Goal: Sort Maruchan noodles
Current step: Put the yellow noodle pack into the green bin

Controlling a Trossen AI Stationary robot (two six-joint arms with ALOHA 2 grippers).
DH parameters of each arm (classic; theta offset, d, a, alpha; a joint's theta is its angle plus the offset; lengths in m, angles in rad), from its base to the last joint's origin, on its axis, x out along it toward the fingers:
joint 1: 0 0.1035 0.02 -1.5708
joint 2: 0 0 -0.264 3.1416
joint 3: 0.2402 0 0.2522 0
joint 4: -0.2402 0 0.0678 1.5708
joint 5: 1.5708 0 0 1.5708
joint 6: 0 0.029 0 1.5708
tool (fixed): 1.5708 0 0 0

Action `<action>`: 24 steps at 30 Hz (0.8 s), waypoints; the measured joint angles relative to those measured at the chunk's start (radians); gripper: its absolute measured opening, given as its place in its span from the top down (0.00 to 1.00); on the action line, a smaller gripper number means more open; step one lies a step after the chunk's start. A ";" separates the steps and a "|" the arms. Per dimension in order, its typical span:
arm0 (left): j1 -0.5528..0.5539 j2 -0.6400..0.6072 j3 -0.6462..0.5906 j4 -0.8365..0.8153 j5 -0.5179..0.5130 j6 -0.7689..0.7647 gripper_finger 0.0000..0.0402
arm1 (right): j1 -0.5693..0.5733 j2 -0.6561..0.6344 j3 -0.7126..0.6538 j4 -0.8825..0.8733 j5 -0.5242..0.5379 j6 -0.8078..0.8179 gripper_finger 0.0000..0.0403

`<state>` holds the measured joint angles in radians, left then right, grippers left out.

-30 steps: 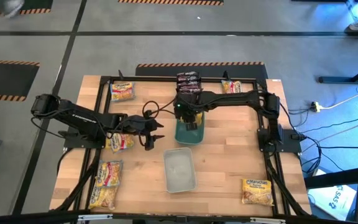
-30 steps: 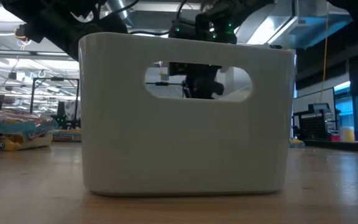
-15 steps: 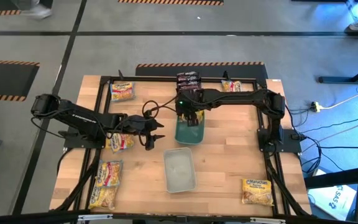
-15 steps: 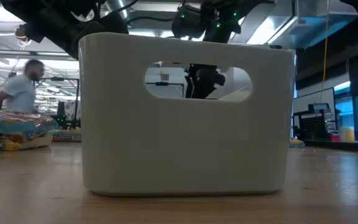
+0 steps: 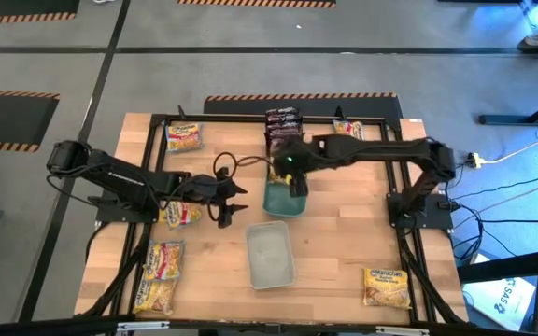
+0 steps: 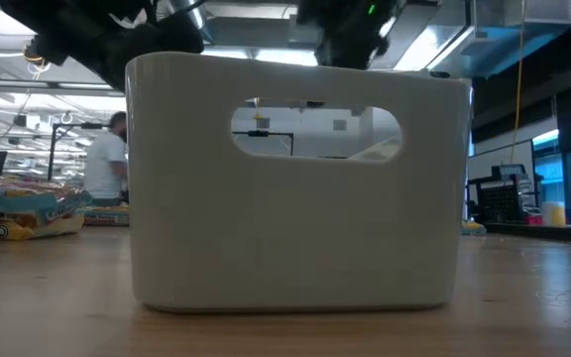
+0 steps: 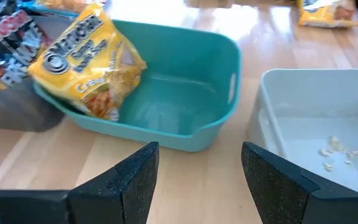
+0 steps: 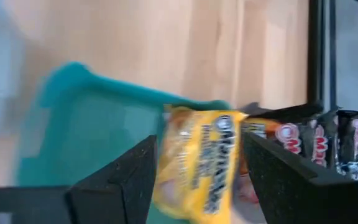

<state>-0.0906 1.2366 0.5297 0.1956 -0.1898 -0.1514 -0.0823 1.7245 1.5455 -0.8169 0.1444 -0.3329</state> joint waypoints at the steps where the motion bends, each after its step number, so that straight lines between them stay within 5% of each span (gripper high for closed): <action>1: -0.012 0.000 0.000 0.003 -0.001 -0.004 0.44 | 0.021 -0.018 -0.001 -0.018 0.001 0.027 0.45; 14: -0.191 0.069 0.000 0.169 -0.091 -0.111 0.44 | 0.363 -0.247 -0.309 0.035 -0.027 0.428 0.45; 24: -0.260 0.172 0.004 0.227 -0.143 -0.176 0.44 | 0.664 -0.286 -0.442 0.045 -0.025 0.953 0.45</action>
<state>-0.3510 1.4090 0.5339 0.4229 -0.3329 -0.3270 0.5815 1.4383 1.1033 -0.7716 0.1196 0.6202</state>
